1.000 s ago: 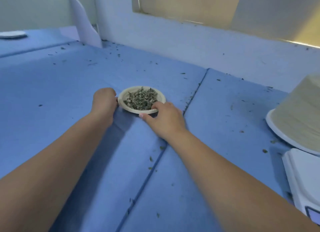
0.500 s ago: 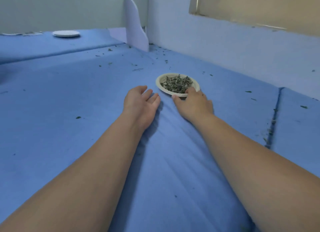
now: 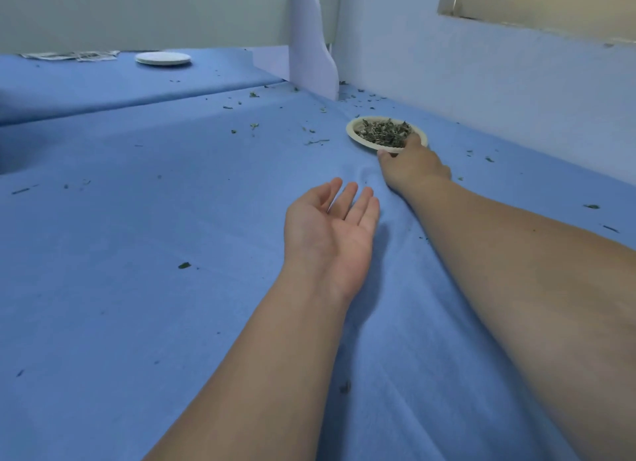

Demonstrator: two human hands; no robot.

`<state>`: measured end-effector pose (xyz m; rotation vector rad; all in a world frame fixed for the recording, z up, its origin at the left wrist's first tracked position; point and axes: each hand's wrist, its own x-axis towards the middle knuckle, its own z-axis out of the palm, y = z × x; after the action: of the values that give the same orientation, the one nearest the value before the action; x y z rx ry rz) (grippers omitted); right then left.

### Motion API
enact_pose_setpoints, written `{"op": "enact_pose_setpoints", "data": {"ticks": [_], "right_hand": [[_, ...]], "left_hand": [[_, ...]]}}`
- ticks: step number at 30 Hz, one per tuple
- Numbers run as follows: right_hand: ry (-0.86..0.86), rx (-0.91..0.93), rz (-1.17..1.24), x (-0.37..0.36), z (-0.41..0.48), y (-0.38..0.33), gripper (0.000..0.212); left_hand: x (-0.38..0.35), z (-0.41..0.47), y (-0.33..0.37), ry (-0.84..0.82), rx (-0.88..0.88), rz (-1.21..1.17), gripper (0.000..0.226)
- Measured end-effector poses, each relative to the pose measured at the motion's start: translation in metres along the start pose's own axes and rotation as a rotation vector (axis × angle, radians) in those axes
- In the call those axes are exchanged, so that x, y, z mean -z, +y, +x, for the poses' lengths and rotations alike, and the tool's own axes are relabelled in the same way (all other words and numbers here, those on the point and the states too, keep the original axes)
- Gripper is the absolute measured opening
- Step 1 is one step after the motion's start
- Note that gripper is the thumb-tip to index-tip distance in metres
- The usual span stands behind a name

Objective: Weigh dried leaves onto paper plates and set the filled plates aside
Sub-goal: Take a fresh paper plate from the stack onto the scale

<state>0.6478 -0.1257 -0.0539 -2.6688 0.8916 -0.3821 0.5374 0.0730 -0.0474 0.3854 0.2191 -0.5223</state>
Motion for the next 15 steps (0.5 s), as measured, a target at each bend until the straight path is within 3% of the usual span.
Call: {"op": "enact_pose_setpoints", "data": {"ticks": [5,8,15], "right_hand": [[0.024,0.002,-0.041,-0.001,-0.001,0.000,0.074],[0.074,0.101,-0.144,0.000,-0.012,-0.002,0.065],[-0.024,0.220,-0.131,0.004,-0.033,0.012,0.051]], "left_hand": [[-0.002,-0.002,0.000,0.001,0.007,0.005,0.035],[-0.003,-0.005,0.000,0.005,0.004,0.013,0.035],[-0.003,-0.005,-0.002,0.001,-0.011,0.060,0.034]]}}
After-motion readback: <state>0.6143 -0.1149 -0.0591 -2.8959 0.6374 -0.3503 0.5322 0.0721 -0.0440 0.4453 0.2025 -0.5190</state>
